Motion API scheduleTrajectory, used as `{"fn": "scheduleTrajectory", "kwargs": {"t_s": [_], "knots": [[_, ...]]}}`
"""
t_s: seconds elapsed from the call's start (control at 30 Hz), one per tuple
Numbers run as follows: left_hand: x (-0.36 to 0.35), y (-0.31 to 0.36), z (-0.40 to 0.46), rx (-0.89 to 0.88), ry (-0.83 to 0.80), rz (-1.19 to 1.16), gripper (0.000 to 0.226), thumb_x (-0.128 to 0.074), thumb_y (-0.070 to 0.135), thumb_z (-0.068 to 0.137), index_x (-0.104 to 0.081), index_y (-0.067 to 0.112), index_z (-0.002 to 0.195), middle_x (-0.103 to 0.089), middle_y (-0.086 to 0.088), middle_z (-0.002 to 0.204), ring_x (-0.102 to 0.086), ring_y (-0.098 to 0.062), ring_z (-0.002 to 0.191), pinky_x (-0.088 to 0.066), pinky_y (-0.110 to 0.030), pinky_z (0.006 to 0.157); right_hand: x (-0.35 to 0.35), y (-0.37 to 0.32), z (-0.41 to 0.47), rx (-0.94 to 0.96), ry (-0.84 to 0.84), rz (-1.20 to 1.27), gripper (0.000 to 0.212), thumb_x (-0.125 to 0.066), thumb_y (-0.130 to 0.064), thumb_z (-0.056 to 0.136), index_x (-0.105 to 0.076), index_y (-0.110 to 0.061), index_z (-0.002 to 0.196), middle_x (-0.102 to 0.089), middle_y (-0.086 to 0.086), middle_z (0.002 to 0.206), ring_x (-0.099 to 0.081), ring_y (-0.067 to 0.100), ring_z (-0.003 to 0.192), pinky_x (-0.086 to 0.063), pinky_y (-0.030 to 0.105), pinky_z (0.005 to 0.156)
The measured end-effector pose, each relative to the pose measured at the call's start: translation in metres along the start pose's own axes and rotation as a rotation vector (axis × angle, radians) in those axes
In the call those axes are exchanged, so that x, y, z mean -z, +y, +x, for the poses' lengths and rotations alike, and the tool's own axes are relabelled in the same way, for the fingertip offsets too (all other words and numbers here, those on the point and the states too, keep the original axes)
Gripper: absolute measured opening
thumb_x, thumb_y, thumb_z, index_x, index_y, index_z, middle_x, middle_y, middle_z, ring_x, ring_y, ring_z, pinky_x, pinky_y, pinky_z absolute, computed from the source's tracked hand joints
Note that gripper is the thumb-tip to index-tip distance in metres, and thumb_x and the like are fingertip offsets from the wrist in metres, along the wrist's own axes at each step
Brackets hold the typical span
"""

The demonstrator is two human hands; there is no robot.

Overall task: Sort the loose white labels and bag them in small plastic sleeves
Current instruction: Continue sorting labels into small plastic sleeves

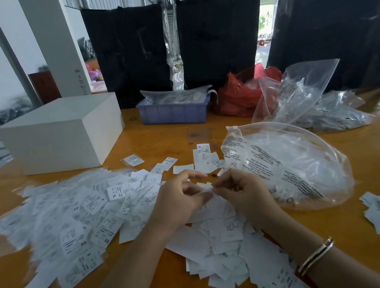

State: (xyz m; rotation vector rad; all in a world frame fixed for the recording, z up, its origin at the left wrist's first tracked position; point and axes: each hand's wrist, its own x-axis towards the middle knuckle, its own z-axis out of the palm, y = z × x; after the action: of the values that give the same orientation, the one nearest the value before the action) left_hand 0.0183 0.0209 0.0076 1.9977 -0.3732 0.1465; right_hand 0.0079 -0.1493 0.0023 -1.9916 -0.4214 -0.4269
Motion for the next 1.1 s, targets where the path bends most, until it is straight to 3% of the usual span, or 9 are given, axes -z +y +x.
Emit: {"fn": "scheduleTrajectory", "kwargs": {"t_s": [0.13,0.2,0.27,0.33,0.5,0.6,0.7,0.93,1.1], "knots": [[0.002,0.003,0.000,-0.029,0.046,0.035,0.024,-0.075,0.025,0.079,-0.060,0.040,0.092,-0.069,0.017,0.071,-0.062,0.009,0.073,-0.042,-0.001,0.058,-0.001,-0.004,-0.001,0.033,0.016,-0.108,0.032,-0.065,-0.014,0.086,-0.057,-0.044,0.089,-0.064,-0.017,0.079,-0.057,-0.004,0.074,-0.047,0.014,0.064],[0.006,0.002,0.001,-0.023,0.188,0.071,0.022,-0.070,0.024,0.084,-0.057,0.040,0.092,-0.066,0.019,0.079,-0.061,0.005,0.074,-0.044,-0.004,0.054,0.008,-0.004,0.003,0.079,0.221,-0.178,0.019,-0.057,-0.019,0.088,-0.057,-0.037,0.095,-0.058,-0.022,0.088,-0.056,-0.004,0.080,-0.046,0.012,0.067],[0.012,-0.001,0.002,0.004,0.345,0.204,0.020,-0.066,0.021,0.087,-0.057,0.035,0.099,-0.063,0.015,0.089,-0.058,0.000,0.073,-0.045,-0.007,0.053,0.026,0.001,0.008,0.136,0.479,-0.300,0.018,-0.051,-0.018,0.090,-0.064,-0.021,0.101,-0.059,-0.013,0.094,-0.056,0.005,0.086,-0.044,0.022,0.078],[0.018,-0.006,0.004,0.055,0.449,0.433,0.024,-0.064,0.022,0.088,-0.058,0.028,0.111,-0.064,0.007,0.093,-0.056,-0.006,0.075,-0.046,-0.018,0.066,0.046,0.013,0.011,0.085,0.600,-0.472,0.020,-0.051,-0.011,0.092,-0.067,-0.011,0.105,-0.064,0.001,0.102,-0.055,0.022,0.096,-0.035,0.032,0.083],[0.026,-0.021,0.008,0.190,0.462,0.831,0.037,-0.060,0.031,0.089,-0.050,0.027,0.124,-0.067,0.002,0.100,-0.056,-0.015,0.091,-0.027,-0.031,0.080,0.063,0.045,0.009,-0.467,0.300,-0.844,0.036,-0.039,-0.027,0.098,-0.054,-0.016,0.130,-0.051,0.007,0.132,-0.039,0.026,0.123,-0.025,0.039,0.099],[0.025,-0.026,0.009,0.197,0.419,0.941,0.043,-0.059,0.034,0.089,-0.046,0.030,0.129,-0.057,0.003,0.122,-0.047,-0.017,0.113,-0.027,-0.034,0.087,0.062,0.052,0.010,-0.527,0.137,-0.939,0.032,-0.036,-0.029,0.097,-0.061,-0.018,0.113,-0.054,0.006,0.121,-0.043,0.025,0.114,-0.026,0.038,0.095],[0.021,-0.025,0.010,0.133,0.428,0.918,0.039,-0.056,0.037,0.090,-0.049,0.032,0.128,-0.052,0.004,0.129,-0.040,-0.017,0.119,-0.026,-0.035,0.093,0.062,0.054,0.012,-0.489,0.191,-0.921,0.028,-0.042,-0.027,0.096,-0.068,-0.022,0.105,-0.059,0.002,0.107,-0.046,0.023,0.106,-0.024,0.036,0.089],[0.008,-0.017,0.008,-0.076,0.424,0.684,0.021,-0.059,0.027,0.089,-0.063,0.028,0.110,-0.060,0.005,0.117,-0.046,-0.016,0.115,-0.026,-0.033,0.090,0.065,0.047,0.012,-0.316,0.516,-0.719,0.021,-0.058,-0.029,0.092,-0.072,-0.023,0.106,-0.066,-0.001,0.113,-0.047,0.023,0.108,-0.016,0.033,0.078],[0.004,-0.016,0.007,-0.107,0.405,0.596,0.019,-0.059,0.026,0.089,-0.063,0.028,0.107,-0.061,0.007,0.117,-0.046,-0.013,0.117,-0.020,-0.026,0.087,0.063,0.048,0.010,-0.292,0.541,-0.694,0.023,-0.056,-0.031,0.093,-0.071,-0.023,0.109,-0.065,0.001,0.113,-0.047,0.025,0.108,-0.017,0.031,0.078]]}}
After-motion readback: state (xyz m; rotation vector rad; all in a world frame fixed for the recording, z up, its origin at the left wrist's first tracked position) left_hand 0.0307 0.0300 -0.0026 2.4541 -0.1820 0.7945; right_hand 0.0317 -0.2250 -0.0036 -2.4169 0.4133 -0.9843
